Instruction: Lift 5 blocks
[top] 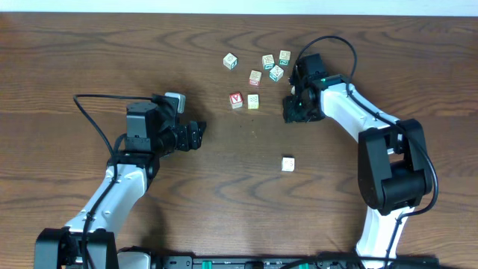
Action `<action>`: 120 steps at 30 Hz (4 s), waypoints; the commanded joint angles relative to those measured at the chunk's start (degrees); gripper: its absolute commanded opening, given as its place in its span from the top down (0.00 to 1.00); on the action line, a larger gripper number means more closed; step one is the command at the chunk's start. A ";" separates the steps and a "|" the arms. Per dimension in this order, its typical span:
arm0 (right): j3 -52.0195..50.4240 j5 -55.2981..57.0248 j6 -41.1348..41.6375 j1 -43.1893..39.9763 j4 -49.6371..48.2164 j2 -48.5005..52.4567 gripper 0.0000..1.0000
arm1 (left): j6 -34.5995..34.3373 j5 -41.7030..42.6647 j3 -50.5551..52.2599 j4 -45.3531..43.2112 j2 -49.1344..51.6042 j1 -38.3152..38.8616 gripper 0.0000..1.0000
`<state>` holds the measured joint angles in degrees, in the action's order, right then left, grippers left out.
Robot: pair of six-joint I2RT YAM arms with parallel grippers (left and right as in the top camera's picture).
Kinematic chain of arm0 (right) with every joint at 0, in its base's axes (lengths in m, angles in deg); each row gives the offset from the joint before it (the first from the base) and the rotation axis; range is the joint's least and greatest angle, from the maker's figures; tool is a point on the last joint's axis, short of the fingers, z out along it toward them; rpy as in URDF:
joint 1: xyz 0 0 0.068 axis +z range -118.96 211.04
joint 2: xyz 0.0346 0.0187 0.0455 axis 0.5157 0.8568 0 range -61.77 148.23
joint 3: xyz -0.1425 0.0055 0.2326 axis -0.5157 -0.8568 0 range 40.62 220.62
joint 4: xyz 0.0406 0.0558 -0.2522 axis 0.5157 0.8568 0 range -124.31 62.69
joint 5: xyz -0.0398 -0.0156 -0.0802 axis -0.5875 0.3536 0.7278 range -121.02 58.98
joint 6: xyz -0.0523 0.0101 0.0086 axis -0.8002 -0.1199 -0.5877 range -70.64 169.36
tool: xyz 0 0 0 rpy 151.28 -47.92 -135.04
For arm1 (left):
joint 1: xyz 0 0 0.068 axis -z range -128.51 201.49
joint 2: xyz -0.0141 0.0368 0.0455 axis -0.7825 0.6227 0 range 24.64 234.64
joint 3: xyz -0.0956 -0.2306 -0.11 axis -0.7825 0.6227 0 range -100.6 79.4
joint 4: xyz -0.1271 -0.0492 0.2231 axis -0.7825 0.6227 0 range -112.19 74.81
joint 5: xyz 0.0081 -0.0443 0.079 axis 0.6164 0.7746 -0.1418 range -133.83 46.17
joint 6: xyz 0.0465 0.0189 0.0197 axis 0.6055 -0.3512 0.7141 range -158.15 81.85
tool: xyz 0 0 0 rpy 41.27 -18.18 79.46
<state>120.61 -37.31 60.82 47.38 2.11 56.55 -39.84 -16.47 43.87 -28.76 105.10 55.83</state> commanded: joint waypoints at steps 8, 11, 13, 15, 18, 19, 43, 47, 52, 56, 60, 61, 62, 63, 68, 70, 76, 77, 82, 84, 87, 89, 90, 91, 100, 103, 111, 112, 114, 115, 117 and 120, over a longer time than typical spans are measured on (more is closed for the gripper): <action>4.00 0.04 -6.10 -0.26 0.07 0.04 0.50 | -0.50 1.95 -1.14 -0.15 -0.04 0.13 0.16; 5.20 -0.02 -8.87 -0.20 0.85 0.04 0.55 | -0.48 1.11 -1.14 -0.90 -0.04 0.13 0.16; 5.53 0.00 -9.86 -0.15 1.60 0.04 0.62 | -0.50 1.11 -1.14 -1.86 -0.04 0.13 0.16; 5.53 0.00 -9.86 -0.17 2.78 0.04 0.69 | -0.52 1.14 -1.14 -2.64 -0.04 0.13 0.16; 5.51 0.02 -9.88 -0.17 4.37 0.04 0.72 | -0.52 1.14 -1.14 -2.97 -0.04 0.13 0.16; 5.51 0.00 -9.88 -0.17 4.55 0.04 0.71 | -0.52 1.14 -1.14 -2.99 -0.04 0.13 0.17; 5.49 0.72 -6.03 -0.28 5.95 0.11 0.75 | -1.75 -13.97 -1.31 -1.90 1.49 3.21 0.08; 5.49 2.99 -3.63 -0.28 6.45 0.11 0.78 | -1.77 -13.99 -2.58 -1.90 3.54 5.27 0.08; 5.49 3.19 -3.58 -0.28 7.58 0.11 0.92 | -1.79 -13.97 -5.99 -1.22 7.45 7.04 0.08; 5.51 2.97 -3.56 -0.11 9.29 0.07 0.98 | -1.77 -13.97 -9.64 0.87 10.32 8.59 0.08; 5.53 2.97 -3.56 -0.11 13.03 -0.81 0.99 | -1.77 -13.97 -11.58 1.29 10.95 10.21 0.08; 5.53 2.99 -3.56 -0.11 14.03 -1.29 0.99 | -1.77 -13.97 -12.00 1.31 10.95 10.56 0.08; 5.53 2.97 -3.41 -0.11 15.47 -2.12 0.99 | -1.77 -13.99 -12.48 1.31 10.95 11.04 0.08; 5.53 2.97 -3.10 -0.11 16.41 -2.78 0.99 | -1.77 -14.08 -12.66 1.29 10.95 11.26 0.08; 5.51 3.06 -0.20 -0.13 23.41 -6.73 0.99 | -1.75 -16.94 -13.27 1.22 10.95 13.20 0.08; 5.46 3.26 0.66 -0.22 26.45 -8.28 0.99 | -1.66 -17.84 -13.27 1.05 11.06 13.88 0.08; 2.29 3.43 1.86 -0.11 30.42 -11.43 0.99 | -1.57 -17.79 -13.51 -1.97 13.68 15.39 0.09; 1.18 3.43 2.27 -0.11 30.42 -11.85 0.99 | -1.57 -17.79 -13.97 -1.95 14.49 15.63 0.09; -5.55 2.99 4.70 0.59 28.00 -13.62 0.99 | -1.60 -17.79 -17.64 -1.88 19.93 16.68 0.09; -8.31 2.78 5.29 1.07 26.32 -14.34 0.99 | -1.62 -17.77 -19.56 -1.86 22.34 17.03 0.09; -12.46 2.75 6.60 2.23 23.47 -15.39 0.99 | -2.03 -17.79 -21.86 -1.79 24.96 17.55 0.09; -14.60 2.71 7.45 3.10 21.77 -15.69 0.99 | -2.03 -17.79 -22.97 -1.81 26.12 17.77 0.09; -15.58 2.56 7.85 3.65 20.90 -15.69 0.99 | -2.03 -17.79 -23.39 -1.88 26.62 17.77 0.09; -16.68 2.49 8.33 4.35 19.89 -15.69 0.99 | -2.03 -17.79 -23.74 -1.92 26.97 17.77 0.11; -22.05 2.12 10.38 6.86 14.19 -15.67 0.99 | -2.03 -17.81 -24.46 -4.35 30.16 17.77 0.18; -22.05 2.12 10.67 6.86 13.94 -15.67 0.99 | -2.03 -17.79 -24.48 -4.59 31.47 17.77 0.18; -22.05 2.12 10.80 6.86 13.57 -15.67 0.99 | -5.31 -17.84 -24.50 -8.79 34.91 17.77 0.18; -22.05 2.12 10.80 6.86 13.55 -15.67 0.99 | -6.03 -17.92 -24.50 -9.49 35.28 17.77 0.19; -22.05 2.14 10.80 6.86 13.51 -15.67 0.99 | -6.62 -18.40 -24.50 -10.45 35.74 17.77 0.20; -22.05 2.14 10.80 6.86 13.51 -15.67 0.99 | -7.45 -19.54 -24.50 -10.75 35.87 17.77 0.22; -22.05 2.16 10.78 6.86 13.46 -15.67 0.99 | -9.44 -22.75 -24.50 -10.78 35.91 17.77 0.25; -22.05 2.21 10.75 6.86 13.33 -15.67 0.98 | -9.86 -24.02 -24.50 -11.19 35.91 17.75 0.29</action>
<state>100.83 -34.14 70.85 53.15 16.71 38.32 -47.56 -37.19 20.49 -39.51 140.03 73.46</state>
